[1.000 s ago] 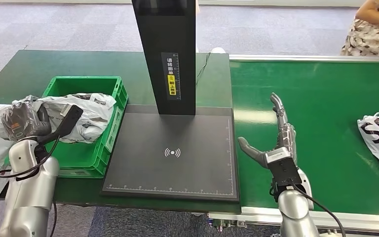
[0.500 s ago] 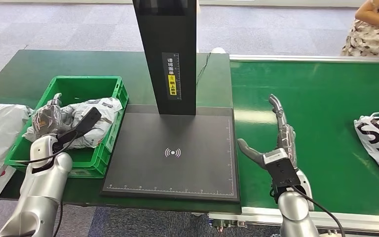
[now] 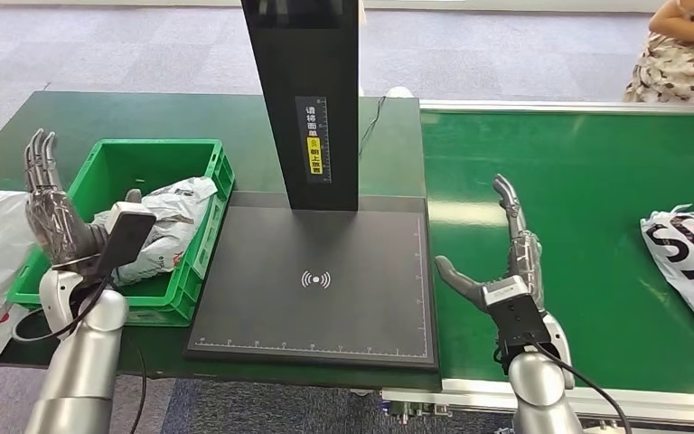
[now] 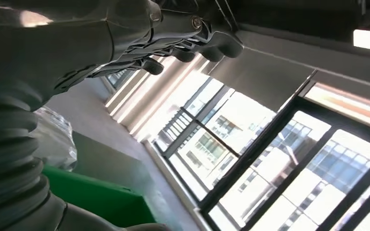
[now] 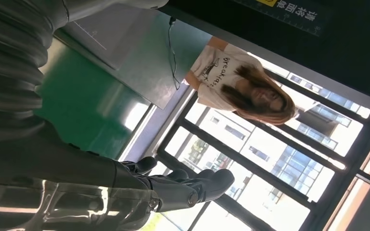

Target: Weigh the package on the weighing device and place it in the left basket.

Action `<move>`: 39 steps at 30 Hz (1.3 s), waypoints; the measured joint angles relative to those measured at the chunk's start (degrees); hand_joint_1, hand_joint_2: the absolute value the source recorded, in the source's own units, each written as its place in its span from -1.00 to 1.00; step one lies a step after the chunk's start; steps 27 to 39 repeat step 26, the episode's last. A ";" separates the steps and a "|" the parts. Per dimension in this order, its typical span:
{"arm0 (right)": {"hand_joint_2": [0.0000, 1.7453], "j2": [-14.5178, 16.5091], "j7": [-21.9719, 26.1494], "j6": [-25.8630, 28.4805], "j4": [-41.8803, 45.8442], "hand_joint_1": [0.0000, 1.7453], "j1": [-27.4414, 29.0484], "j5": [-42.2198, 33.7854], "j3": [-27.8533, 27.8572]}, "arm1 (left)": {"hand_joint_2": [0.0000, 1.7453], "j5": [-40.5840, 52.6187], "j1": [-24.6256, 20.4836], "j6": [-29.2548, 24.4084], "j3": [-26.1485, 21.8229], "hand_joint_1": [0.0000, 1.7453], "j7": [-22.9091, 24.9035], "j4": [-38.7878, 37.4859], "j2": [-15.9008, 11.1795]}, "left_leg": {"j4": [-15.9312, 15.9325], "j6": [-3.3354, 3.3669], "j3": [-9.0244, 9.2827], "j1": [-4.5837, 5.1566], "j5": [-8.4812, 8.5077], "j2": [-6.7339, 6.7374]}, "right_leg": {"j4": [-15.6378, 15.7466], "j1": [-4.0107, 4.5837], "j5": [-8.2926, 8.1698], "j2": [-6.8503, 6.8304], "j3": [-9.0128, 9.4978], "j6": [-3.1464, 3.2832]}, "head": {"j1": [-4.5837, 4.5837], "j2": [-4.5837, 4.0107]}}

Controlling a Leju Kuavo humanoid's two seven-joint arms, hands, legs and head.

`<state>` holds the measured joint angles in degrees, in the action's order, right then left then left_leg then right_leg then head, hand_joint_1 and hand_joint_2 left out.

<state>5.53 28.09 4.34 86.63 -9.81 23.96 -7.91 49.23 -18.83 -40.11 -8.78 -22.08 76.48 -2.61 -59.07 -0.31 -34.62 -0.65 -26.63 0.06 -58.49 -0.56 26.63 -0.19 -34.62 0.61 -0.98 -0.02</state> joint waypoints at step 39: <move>1.00 -0.17 -1.85 -14.51 -2.18 -1.00 2.76 -17.58 -3.21 | 1.00 -54.01 12.90 44.23 20.75 -1.00 -4.40 7.03 5.45 | 0.00 0.01 -0.01 0.00 -0.05 -0.01 | 0.03 0.00 0.03 -0.01 0.01 -0.03 | 0.01 -0.01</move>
